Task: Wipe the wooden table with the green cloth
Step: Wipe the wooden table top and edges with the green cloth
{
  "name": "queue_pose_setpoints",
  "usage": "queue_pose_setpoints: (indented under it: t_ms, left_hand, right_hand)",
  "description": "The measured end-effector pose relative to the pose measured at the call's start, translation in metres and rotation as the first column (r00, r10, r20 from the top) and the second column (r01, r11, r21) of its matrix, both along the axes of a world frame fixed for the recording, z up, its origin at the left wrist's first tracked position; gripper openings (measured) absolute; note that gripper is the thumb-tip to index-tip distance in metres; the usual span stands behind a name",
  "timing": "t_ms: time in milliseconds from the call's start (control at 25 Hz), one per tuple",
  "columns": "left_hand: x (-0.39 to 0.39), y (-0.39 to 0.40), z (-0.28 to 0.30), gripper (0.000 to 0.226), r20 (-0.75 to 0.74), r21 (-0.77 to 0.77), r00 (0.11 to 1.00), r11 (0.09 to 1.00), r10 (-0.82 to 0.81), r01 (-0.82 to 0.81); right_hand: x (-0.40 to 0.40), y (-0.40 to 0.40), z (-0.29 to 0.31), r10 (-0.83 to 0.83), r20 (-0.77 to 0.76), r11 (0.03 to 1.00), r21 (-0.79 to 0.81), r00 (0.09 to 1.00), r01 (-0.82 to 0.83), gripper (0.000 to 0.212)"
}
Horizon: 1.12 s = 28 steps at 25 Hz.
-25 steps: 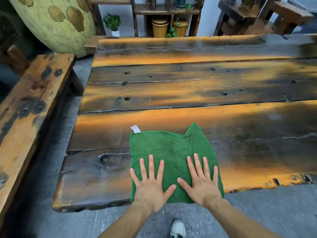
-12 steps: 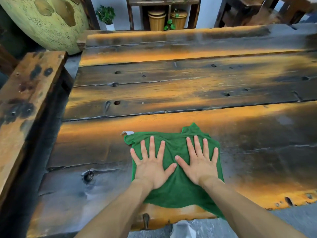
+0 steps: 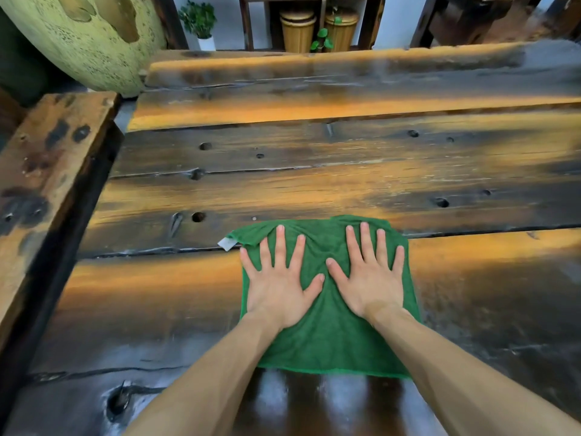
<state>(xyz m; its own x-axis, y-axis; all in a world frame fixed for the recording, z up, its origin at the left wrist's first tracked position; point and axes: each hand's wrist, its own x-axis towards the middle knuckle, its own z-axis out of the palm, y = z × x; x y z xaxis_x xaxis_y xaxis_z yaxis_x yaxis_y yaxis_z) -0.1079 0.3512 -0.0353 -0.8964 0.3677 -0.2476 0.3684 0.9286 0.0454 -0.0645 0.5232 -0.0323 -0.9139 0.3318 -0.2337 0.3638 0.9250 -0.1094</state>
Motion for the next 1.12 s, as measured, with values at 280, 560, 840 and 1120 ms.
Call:
queue_pose_setpoints:
  t_ms: [280, 560, 840, 1120]
  left_hand:
    - [-0.073, 0.030, -0.005, 0.083, -0.053, 0.012, 0.998, 1.000, 0.020, -0.019]
    - [-0.168, 0.061, -0.005, 0.085, -0.056, 0.032, 0.998, 0.999, 0.029, -0.027]
    - [-0.271, 0.088, -0.007, 0.084, -0.076, 0.041, 0.996, 0.998, 0.055, -0.052]
    - [-0.358, 0.106, -0.006, 0.083, -0.092, 0.038, 0.990, 0.994, 0.107, -0.104]
  right_hand:
    - [-0.077, 0.029, -0.006, 0.021, -0.067, 0.999, 0.038, 0.998, -0.018, 0.076]
    - [-0.170, 0.066, -0.007, 0.049, -0.090, 0.999, 0.027, 0.995, -0.047, 0.075]
    - [-0.274, 0.095, -0.009, 0.088, -0.102, 0.996, 0.044, 0.991, -0.084, 0.076]
    - [-0.365, 0.117, -0.010, 0.107, -0.148, 0.994, 0.030, 0.983, -0.103, 0.077]
